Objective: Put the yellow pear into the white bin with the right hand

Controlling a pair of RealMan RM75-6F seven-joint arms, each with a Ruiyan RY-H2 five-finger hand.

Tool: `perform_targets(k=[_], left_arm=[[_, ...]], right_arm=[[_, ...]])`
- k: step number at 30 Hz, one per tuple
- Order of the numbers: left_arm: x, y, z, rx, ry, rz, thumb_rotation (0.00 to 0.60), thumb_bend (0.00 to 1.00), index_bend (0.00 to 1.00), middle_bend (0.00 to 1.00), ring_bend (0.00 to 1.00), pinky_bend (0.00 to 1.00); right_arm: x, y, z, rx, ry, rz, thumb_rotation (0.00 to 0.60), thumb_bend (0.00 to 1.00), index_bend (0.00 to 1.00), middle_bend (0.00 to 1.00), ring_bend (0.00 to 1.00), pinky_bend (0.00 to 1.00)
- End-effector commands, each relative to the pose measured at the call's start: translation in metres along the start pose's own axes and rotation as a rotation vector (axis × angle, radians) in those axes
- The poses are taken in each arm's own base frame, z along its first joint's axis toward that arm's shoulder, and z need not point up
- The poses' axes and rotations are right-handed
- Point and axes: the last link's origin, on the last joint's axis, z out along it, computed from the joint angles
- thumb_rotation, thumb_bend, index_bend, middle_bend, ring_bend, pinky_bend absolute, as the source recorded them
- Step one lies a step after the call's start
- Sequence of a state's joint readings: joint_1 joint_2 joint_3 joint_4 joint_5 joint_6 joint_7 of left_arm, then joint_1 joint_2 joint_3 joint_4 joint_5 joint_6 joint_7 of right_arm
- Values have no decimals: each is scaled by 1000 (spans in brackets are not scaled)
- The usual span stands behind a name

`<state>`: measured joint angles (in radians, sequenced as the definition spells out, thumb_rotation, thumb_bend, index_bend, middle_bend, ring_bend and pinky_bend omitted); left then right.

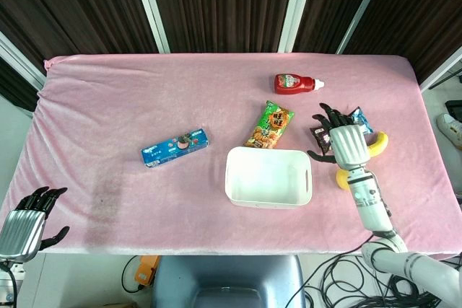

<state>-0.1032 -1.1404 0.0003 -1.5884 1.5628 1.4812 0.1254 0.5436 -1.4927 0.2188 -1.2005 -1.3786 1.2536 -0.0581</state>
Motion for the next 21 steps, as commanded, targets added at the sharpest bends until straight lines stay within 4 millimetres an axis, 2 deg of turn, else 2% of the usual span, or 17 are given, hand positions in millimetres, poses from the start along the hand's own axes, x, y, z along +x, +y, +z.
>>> perform_targets(k=[1,4,8,13,21], left_arm=[[0,-1,0,4,-1,-1,600,202,203,257,168,299],[0,-1,1,9,-4,-3,600,201,203,257,168,299],[-1,1,2,2,-8,4,600,203,203,257,169,298],[-3,1,3,-1,-20,11,600,202,203,258,169,298],[-3,2,3,-2,-18,12,600,202,203,258,168,299]], right_arm=[[11,24,-47,-71,-3,-68,600,252,368,227,253,432],[15,40,-77,-102,-44,-118,600,252,350,227,252,433],[11,61,-99,-115,-123,-147,600,252,324,227,252,433],[4,86,-106,-141,-176,-215,600,225,291,227,252,426],[-10,104,-110,-183,-249,-262,600,190,218,196,188,359]])
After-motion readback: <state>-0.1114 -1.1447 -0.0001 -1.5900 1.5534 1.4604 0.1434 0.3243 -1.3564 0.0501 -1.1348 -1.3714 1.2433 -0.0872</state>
